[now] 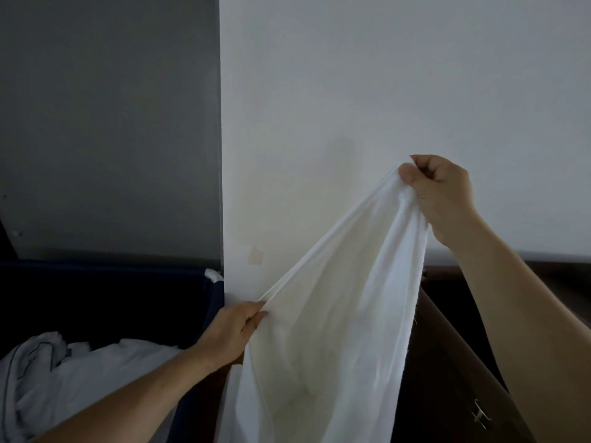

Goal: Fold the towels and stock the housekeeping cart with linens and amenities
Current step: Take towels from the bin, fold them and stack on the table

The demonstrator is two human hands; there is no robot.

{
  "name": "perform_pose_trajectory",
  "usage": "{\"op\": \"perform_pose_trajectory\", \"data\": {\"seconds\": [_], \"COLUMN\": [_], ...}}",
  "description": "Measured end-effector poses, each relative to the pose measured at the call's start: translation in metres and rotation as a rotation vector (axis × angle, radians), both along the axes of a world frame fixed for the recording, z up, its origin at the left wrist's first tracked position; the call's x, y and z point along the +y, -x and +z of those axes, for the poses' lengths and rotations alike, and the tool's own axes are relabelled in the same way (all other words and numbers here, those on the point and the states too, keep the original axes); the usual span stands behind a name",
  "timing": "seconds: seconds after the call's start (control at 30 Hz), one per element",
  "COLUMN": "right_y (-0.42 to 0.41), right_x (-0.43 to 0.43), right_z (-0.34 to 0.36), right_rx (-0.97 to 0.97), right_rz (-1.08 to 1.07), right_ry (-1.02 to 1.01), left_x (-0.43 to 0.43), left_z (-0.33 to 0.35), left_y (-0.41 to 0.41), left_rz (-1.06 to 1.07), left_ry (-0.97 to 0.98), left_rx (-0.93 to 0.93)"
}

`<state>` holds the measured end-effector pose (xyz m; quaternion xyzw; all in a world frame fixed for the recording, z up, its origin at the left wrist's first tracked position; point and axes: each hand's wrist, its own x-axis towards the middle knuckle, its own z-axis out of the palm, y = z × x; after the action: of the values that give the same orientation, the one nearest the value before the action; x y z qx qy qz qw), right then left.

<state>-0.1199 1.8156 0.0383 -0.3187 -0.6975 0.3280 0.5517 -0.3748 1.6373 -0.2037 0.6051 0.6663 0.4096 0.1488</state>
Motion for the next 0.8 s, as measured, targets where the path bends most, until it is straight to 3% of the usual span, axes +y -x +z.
{"op": "perform_pose_trajectory", "data": {"seconds": [0.2, 0.43, 0.57, 0.7, 0.8], "right_y": [-0.004, 0.007, 0.003, -0.011, -0.018], "right_x": [0.010, 0.010, 0.015, 0.022, 0.018], "right_z": [0.002, -0.003, -0.004, -0.007, -0.012], "right_rx": [0.025, 0.011, 0.008, -0.089, -0.299], "right_rz": [-0.028, 0.007, -0.027, -0.166, -0.252], "right_ry": [0.063, 0.034, 0.034, -0.003, -0.069], "left_x": [-0.006, -0.004, -0.004, -0.004, 0.007], "left_z": [0.003, 0.003, 0.005, 0.018, 0.060], "left_y": [0.001, 0.004, 0.010, 0.013, 0.002], "left_rz": [-0.046, -0.013, 0.044, 0.116, 0.134], "left_ry": [-0.019, 0.068, 0.079, 0.033, -0.072], "left_rx": [0.040, -0.104, -0.318, -0.553, -0.517]}}
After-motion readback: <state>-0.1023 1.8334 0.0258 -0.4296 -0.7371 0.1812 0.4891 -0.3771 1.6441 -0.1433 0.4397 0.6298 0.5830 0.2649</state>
